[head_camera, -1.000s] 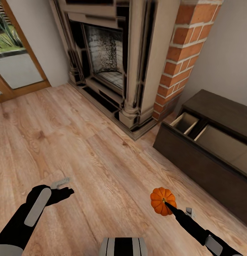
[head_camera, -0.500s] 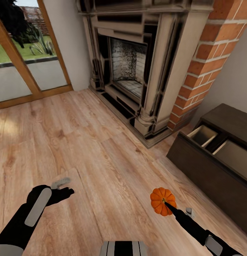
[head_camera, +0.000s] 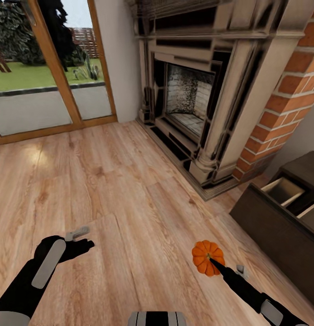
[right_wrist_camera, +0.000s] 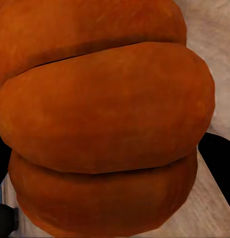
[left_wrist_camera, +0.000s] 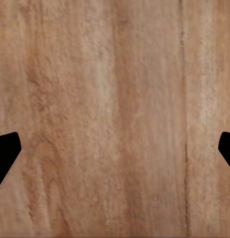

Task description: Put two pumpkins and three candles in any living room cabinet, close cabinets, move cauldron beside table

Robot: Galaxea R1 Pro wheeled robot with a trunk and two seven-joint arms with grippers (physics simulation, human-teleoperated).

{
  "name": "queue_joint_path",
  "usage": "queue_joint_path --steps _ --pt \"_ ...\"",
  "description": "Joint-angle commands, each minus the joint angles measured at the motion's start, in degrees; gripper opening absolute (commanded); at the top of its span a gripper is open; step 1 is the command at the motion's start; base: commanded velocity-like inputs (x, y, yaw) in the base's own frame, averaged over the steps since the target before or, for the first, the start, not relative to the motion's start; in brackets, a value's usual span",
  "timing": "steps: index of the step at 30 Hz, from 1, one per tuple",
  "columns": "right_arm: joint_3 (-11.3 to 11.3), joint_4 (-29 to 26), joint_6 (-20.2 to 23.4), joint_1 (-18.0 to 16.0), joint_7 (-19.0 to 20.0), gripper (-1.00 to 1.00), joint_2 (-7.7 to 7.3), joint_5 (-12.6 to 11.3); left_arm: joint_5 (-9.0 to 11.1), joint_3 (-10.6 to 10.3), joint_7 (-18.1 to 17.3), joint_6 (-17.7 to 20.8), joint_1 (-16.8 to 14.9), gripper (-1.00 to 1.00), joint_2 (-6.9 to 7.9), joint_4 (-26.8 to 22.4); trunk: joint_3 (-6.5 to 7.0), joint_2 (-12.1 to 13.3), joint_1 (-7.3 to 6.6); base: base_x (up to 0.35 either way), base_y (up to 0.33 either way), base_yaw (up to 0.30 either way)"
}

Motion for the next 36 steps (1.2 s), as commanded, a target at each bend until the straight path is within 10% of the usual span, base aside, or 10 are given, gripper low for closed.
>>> queue_joint_path --steps 1,9,18,26,36 --pt "0.24 -0.04 0.54 -0.01 -0.27 -1.00 -0.04 -0.35 0.55 -0.13 0.59 0.08 -0.04 1.00 0.03 -0.02 0.19 0.00 -0.03 0.000 0.000 0.292" --pt "0.17 -0.04 1.13 -0.01 -3.37 -1.00 -0.04 3.36 0.54 -0.18 0.59 0.08 -0.04 1.00 0.02 0.00 1.96 0.11 -0.24 0.000 0.000 0.292" --pt "0.17 -2.53 2.77 -0.01 -15.04 -1.00 -0.04 5.61 0.58 -0.29 0.59 0.08 -0.04 1.00 -0.02 -0.01 3.95 0.23 -0.47 0.000 0.000 0.291" --pt "1.16 -10.43 7.32 -0.01 -34.61 -1.00 1.65 10.04 0.69 -0.34 0.64 0.08 -0.04 1.00 -0.06 0.00 5.67 0.33 -0.68 0.000 0.000 0.215" --pt "3.93 -14.49 9.63 -0.01 -44.14 -1.00 3.79 12.01 0.53 -0.29 0.68 0.08 -0.04 1.00 0.02 0.00 7.46 4.33 -2.87 0.000 0.000 0.009"
